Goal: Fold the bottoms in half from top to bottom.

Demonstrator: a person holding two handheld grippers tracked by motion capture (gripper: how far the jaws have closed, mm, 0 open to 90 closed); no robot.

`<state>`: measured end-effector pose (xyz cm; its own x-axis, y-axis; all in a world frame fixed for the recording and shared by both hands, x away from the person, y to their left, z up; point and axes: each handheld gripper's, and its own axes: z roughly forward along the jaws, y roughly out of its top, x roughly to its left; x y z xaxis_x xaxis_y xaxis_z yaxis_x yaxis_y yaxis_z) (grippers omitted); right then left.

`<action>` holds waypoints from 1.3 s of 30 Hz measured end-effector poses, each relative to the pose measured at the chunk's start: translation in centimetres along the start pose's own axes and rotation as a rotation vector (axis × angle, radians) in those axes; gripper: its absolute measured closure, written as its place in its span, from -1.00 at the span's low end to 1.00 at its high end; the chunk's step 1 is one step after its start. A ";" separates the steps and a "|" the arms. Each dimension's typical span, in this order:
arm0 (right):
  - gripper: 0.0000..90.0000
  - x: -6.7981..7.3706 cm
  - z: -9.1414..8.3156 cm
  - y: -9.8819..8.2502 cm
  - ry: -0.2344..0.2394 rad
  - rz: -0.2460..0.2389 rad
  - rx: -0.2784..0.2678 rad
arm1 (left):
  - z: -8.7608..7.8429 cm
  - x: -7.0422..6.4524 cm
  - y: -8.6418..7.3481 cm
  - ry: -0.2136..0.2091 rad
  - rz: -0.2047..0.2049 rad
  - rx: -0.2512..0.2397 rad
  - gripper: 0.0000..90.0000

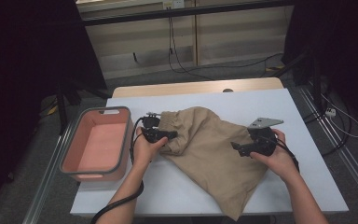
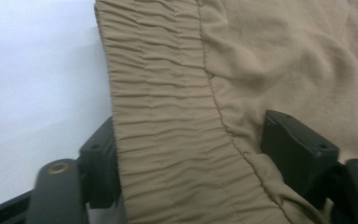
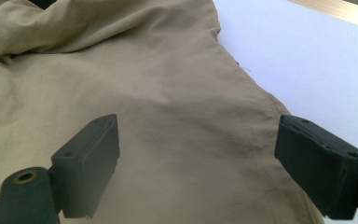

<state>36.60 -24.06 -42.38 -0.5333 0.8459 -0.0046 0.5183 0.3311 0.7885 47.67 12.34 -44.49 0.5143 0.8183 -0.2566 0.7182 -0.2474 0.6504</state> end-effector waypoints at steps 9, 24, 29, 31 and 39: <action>-0.69 -0.3 -0.2 -0.2 -0.003 0.009 -0.002 | -1.7 -0.8 0.8 -0.059 -0.003 -0.061 -0.33; -0.69 -0.2 -0.3 -0.1 -0.003 0.009 -0.009 | -2.7 -5.6 2.4 -0.181 0.122 -0.108 0.74; -0.69 -0.3 -0.4 -0.1 -0.005 0.009 -0.008 | -1.5 -8.1 1.7 -0.209 0.196 -0.081 0.76; -0.69 -0.3 -0.4 -0.1 -0.006 0.008 -0.007 | -0.9 -9.0 1.4 -0.225 0.210 -0.081 0.75; -0.69 -0.3 -0.4 -0.2 -0.010 0.012 -0.008 | -0.2 -11.4 0.5 -0.249 0.277 -0.054 0.39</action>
<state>36.39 -24.55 -42.25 -0.5207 0.8537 -0.0013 0.5188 0.3177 0.7937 42.03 3.01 -41.10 0.7886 0.5713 -0.2276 0.5138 -0.4087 0.7543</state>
